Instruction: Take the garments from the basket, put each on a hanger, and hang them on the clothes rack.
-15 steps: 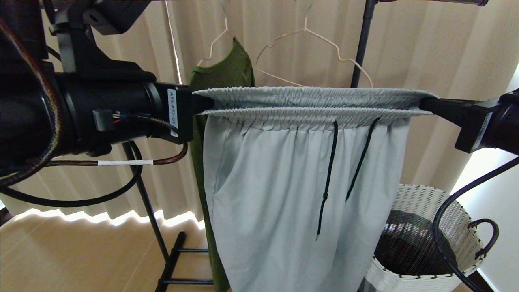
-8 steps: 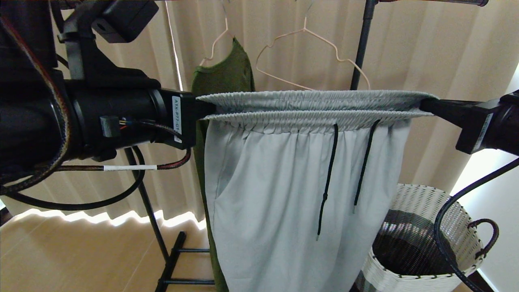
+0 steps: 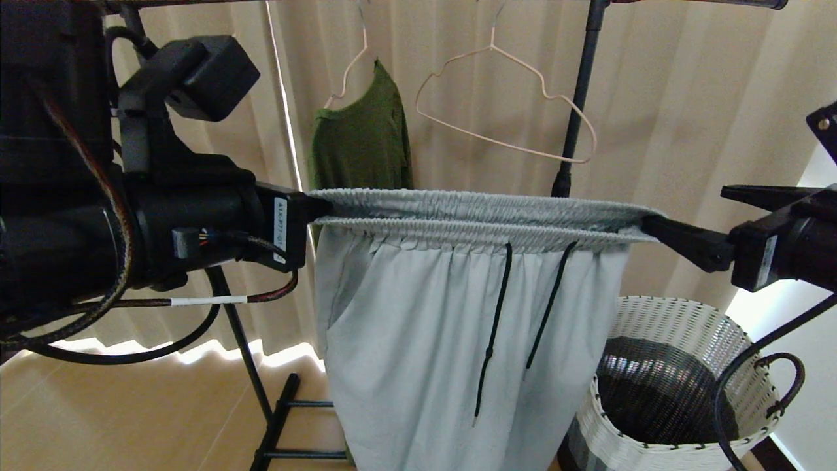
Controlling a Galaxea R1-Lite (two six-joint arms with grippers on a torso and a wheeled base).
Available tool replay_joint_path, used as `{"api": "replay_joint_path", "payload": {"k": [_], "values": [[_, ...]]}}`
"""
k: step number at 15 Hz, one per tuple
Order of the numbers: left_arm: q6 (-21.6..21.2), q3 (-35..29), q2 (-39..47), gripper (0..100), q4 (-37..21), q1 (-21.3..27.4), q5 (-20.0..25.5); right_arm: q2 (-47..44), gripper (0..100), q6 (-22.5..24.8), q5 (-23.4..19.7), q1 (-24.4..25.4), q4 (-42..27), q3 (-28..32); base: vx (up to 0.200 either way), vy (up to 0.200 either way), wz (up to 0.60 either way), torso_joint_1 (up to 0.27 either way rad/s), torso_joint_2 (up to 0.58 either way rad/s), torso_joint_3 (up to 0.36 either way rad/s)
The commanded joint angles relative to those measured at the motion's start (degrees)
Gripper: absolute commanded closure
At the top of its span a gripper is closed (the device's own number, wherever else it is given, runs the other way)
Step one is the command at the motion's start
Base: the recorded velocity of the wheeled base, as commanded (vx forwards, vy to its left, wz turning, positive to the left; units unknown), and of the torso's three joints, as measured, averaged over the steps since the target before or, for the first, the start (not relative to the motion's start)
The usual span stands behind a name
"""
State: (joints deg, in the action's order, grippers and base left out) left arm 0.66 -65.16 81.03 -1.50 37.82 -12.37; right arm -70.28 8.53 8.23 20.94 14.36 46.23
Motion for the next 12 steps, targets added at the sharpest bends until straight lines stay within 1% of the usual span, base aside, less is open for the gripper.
{"api": "replay_joint_path", "payload": {"k": [1,2,3,7,10,11,12], "values": [[0.04,1.26,-0.7,100,0.09,-1.25,-0.28,2.95,0,2.1,0.12,-0.9,2.25,-4.39,0.0,0.0,0.0,0.0,0.0,0.0],[0.04,1.26,-0.79,100,0.09,-1.78,-0.28,3.13,0,2.19,0.21,-0.9,3.39,-5.01,0.0,0.0,0.0,0.0,0.0,0.0],[0.04,1.09,-0.7,100,0.09,-2.4,-0.28,3.48,0,2.28,0.38,-0.99,6.29,-6.24,0.0,0.0,0.0,0.0,0.0,0.0],[-0.04,2.05,-0.79,100,0.18,-2.4,-0.81,3.39,0,2.19,-0.23,-0.55,14.64,-11.07,0.0,0.0,0.0,0.0,0.0,0.0],[-0.04,1.97,-0.87,100,0.27,-2.31,-0.81,3.04,0,2.01,-0.23,0.24,17.19,-13.97,0.0,0.0,0.0,0.0,0.0,0.0],[-0.04,1.88,-0.79,100,0.62,-2.13,-0.81,2.95,0,1.75,-0.76,0.24,19.57,-14.76,0.0,0.0,0.0,0.0,0.0,0.0],[0.04,1.79,-0.44,100,2.64,-2.13,-0.81,2.6,0,1.66,-3.04,0.24,23.26,-15.47,0.0,0.0,0.0,0.0,0.0,0.0]]}}
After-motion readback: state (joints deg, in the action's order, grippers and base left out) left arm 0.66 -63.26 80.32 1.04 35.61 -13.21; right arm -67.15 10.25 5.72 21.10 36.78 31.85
